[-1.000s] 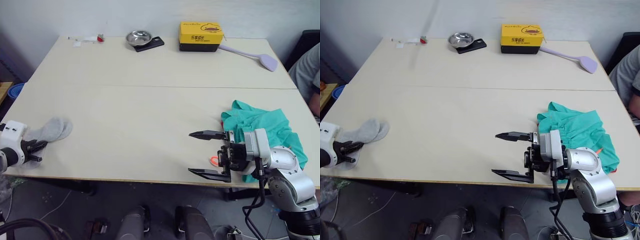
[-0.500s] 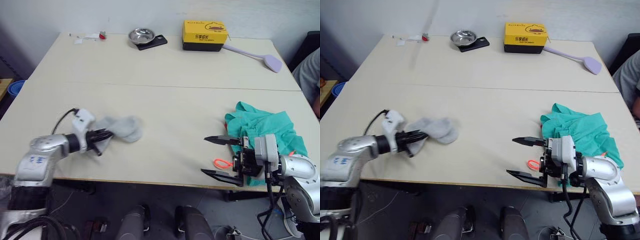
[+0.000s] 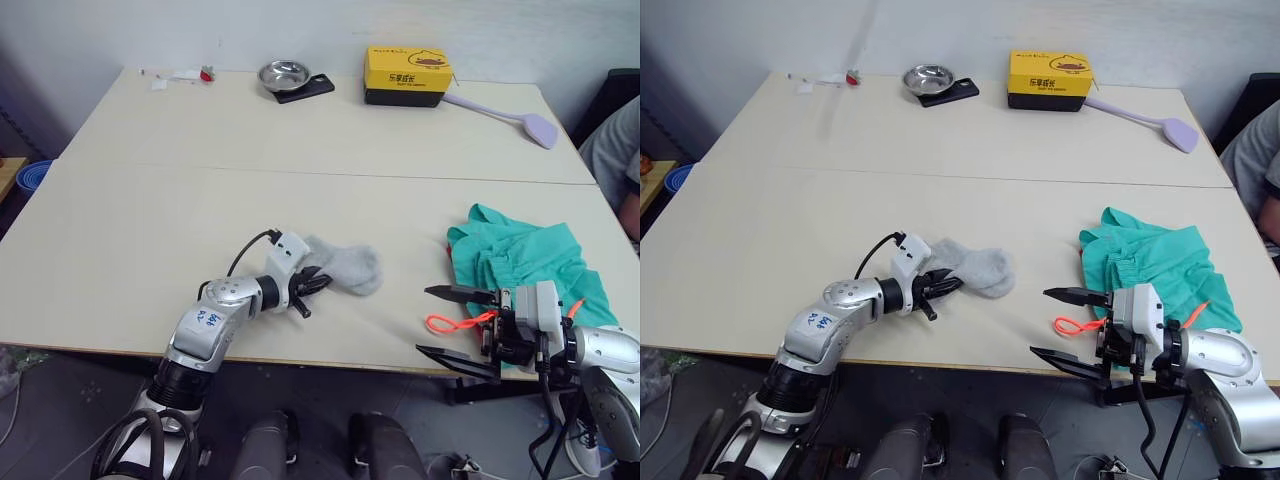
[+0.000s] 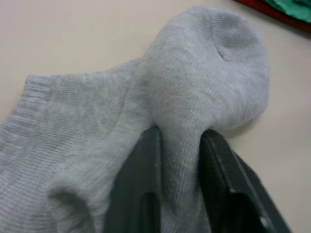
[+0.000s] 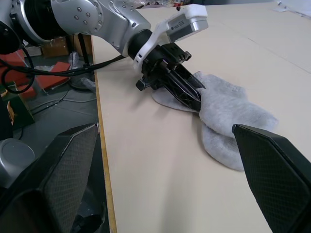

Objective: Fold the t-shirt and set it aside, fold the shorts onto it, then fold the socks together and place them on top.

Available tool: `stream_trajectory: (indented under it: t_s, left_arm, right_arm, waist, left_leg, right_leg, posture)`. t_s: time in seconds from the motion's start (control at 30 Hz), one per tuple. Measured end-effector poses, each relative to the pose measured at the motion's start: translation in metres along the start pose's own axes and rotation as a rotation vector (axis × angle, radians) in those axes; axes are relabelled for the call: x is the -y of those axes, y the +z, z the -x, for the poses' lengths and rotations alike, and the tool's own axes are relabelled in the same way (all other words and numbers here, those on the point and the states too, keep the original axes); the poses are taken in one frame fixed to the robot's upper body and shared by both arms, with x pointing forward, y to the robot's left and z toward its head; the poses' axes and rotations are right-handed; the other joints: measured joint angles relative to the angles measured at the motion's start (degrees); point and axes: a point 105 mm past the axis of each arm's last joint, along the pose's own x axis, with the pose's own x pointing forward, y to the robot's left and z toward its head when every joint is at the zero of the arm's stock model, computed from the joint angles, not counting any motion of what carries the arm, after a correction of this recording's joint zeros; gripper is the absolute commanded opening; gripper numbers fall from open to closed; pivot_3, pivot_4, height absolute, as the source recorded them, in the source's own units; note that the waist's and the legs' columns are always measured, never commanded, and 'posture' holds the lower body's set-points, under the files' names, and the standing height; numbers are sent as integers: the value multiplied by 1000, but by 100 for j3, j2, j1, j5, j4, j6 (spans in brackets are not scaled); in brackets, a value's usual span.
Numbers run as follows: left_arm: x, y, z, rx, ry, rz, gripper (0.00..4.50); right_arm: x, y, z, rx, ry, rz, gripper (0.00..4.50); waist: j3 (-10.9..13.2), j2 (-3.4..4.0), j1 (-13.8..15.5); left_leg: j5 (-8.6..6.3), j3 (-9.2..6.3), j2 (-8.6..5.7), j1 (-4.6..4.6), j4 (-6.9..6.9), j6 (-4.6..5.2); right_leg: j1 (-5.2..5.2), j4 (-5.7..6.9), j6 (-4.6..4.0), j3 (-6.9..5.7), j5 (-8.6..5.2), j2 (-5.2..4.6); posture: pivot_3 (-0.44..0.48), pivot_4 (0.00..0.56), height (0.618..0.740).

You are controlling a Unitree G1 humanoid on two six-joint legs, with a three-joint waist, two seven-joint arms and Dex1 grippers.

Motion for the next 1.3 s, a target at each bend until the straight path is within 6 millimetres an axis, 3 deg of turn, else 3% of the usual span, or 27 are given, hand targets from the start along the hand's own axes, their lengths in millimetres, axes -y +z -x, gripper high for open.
stream_trajectory:
  t_s: [0.1,0.2,0.37,0.47,0.57,0.7,0.77,0.93,1.0,1.1,1.3]
  left_arm:
    - [-3,3,9,12,-20,-7,3013]
    - [-14,9,37,16,-90,-41,3959]
    - [-30,38,73,92,-166,-16,3959]
    - [-67,44,85,55,-69,-11,4129]
    - [-93,43,77,48,-5,4,4472]
    - [-100,39,53,7,-33,-12,4472]
    - [-99,35,41,-16,-64,-29,4472]
    - [-105,28,29,-75,-67,-76,4472]
    - [-109,23,30,-95,-54,-73,3862]
    - [-111,21,28,-99,-56,-67,2975]
    - [-103,16,26,-119,-122,-45,1000]
  right_arm:
    - [1,-1,0,1,-10,-26,4500]
    - [6,5,-4,29,-31,-99,4500]
    - [21,20,-16,63,-89,-217,4500]
    - [28,11,-28,-5,-150,-305,4500]
    - [41,-9,-43,-93,-258,-375,4500]
    - [53,-33,-57,-193,-338,-392,4500]
    - [55,-46,-61,-255,-355,-378,4500]
    - [59,-46,-74,-290,-333,-287,4500]
    - [59,-46,-79,-283,-329,-283,4500]
    - [56,-47,-87,-284,-305,-275,3948]
    - [58,-50,-88,-298,-303,-255,1834]
  waist:
    - [0,0,-9]
    - [2,4,-54]
    - [5,7,-34]
    - [5,8,-12]
    - [5,8,-16]
    - [5,6,-20]
    - [5,6,-23]
    - [10,-3,-64]
    - [11,-5,-60]
    - [13,-9,-50]
    - [13,-9,-47]
  left_leg:
    - [-7,0,0,-2,6,11]
    - [-9,-2,5,0,4,15]
    - [-9,-12,7,-3,-1,12]
    - [-10,-14,6,-6,-7,10]
    - [-9,-13,4,-26,-4,7]
    - [18,-4,-1,-116,21,17]
    - [24,6,-4,-119,22,28]
    - [29,28,1,-119,35,42]
    - [30,27,3,-118,44,44]
    - [32,14,4,-118,52,46]
    - [36,-1,3,-117,56,50]
  right_leg:
    - [1,-1,0,0,0,0]
    - [-1,5,-5,1,-2,0]
    - [-6,0,-19,-2,-10,-2]
    - [-10,-4,-23,-7,-12,-3]
    - [-28,-7,-20,-8,-10,-5]
    - [-112,20,-12,-13,-6,-6]
    - [-115,28,-12,-21,-6,-4]
    - [-111,32,-2,-53,-1,11]
    - [-111,33,3,-58,-2,10]
    - [-106,40,9,-50,1,5]
    - [-99,42,11,-43,7,-5]
  posture:
    - [0,150,740]
    - [0,150,740]
    - [0,150,740]
    - [0,150,740]
    - [0,150,740]
    - [0,150,740]
    - [0,150,740]
    - [0,150,740]
    - [0,150,740]
    - [0,150,740]
    - [0,150,740]
